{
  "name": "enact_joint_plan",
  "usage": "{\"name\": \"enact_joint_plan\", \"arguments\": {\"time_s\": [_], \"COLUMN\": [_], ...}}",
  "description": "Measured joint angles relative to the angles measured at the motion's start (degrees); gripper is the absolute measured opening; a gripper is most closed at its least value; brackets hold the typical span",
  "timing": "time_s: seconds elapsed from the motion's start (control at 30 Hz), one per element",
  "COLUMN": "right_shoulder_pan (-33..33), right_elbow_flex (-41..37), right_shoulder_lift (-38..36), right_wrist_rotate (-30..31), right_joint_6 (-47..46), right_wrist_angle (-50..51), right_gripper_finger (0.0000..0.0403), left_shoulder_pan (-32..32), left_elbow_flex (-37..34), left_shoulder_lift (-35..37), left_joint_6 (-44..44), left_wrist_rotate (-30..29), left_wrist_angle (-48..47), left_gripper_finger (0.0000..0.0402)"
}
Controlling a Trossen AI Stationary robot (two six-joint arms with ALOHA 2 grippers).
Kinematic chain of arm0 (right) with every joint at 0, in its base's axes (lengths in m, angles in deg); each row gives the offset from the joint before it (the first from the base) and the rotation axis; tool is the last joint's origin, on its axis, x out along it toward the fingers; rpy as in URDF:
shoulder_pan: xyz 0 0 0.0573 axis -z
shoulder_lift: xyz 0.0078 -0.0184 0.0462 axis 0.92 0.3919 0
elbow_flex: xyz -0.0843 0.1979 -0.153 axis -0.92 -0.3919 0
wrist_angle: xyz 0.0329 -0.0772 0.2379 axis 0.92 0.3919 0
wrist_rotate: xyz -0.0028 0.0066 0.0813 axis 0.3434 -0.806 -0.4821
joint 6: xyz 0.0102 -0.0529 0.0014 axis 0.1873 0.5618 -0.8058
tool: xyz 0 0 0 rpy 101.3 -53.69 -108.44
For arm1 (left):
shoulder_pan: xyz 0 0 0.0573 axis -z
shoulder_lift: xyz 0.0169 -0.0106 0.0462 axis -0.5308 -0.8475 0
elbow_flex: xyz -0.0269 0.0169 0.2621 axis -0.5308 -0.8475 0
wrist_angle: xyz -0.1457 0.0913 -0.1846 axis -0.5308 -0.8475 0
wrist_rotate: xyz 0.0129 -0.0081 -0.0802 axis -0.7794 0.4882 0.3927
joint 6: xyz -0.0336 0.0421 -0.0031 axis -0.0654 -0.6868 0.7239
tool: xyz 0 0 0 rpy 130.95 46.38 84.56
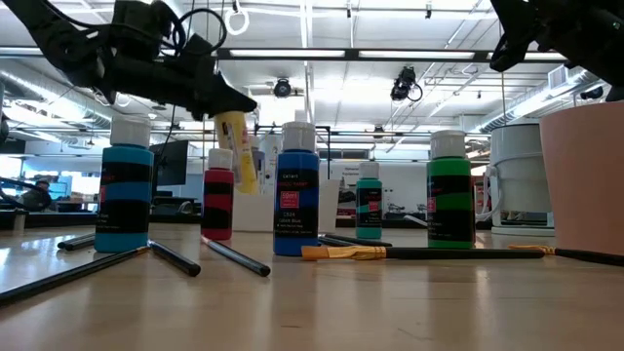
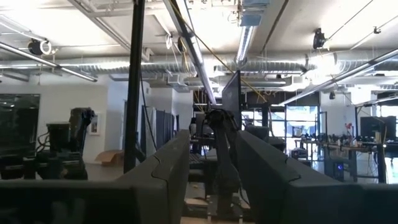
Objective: Pick & Place Paint Supplies
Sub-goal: Put the yellow paint bottle into the white bin
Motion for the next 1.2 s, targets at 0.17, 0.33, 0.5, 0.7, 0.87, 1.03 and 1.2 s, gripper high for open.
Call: {"name": "enact_joint_plan", "arguments": {"time_s": [0.17,0.33,0.5,0.7,0.87,1.03,1.2], "right_shoulder_pan": [0.0,0.0,0.0,0.0,0.0,0.0,0.0], "right_elbow_flex": [0.0,0.0,0.0,0.0,0.0,0.0,0.0], "right_shoulder_lift": [0.0,0.0,0.0,0.0,0.0,0.0,0.0], "right_wrist_rotate": [0.0,0.0,0.0,0.0,0.0,0.0,0.0], "right_joint_6": [0.0,1.1,1.1,1.1,1.1,1.3,1.4], "right_wrist_angle": [-0.1,-0.1,-0.1,-0.1,0.0,0.0,0.0], "right_gripper_finger": [0.0135,0.0135,0.0135,0.0135,0.0135,0.0135,0.0135], "left_shoulder_pan": [-2.0,-2.3,-2.3,-2.3,-2.3,-2.2,-2.2], "left_elbow_flex": [0.1,0.0,0.4,0.3,0.1,0.1,0.1], "left_shoulder_lift": [-1.0,-5.2,-12.0,-15.0,-13.8,-12.6,-12.5], "left_joint_6": [1.2,2.3,3.6,2.8,-0.2,-1.5,-2.9], "left_wrist_rotate": [1.4,1.4,0.2,-1.8,-2.0,-1.6,-2.8], "left_wrist_angle": [-1.1,-1.5,3.5,9.1,8.1,6.2,6.2], "left_gripper_finger": [0.0104,0.0104,0.0104,0.0121,0.0113,0.0106,0.0127]}}
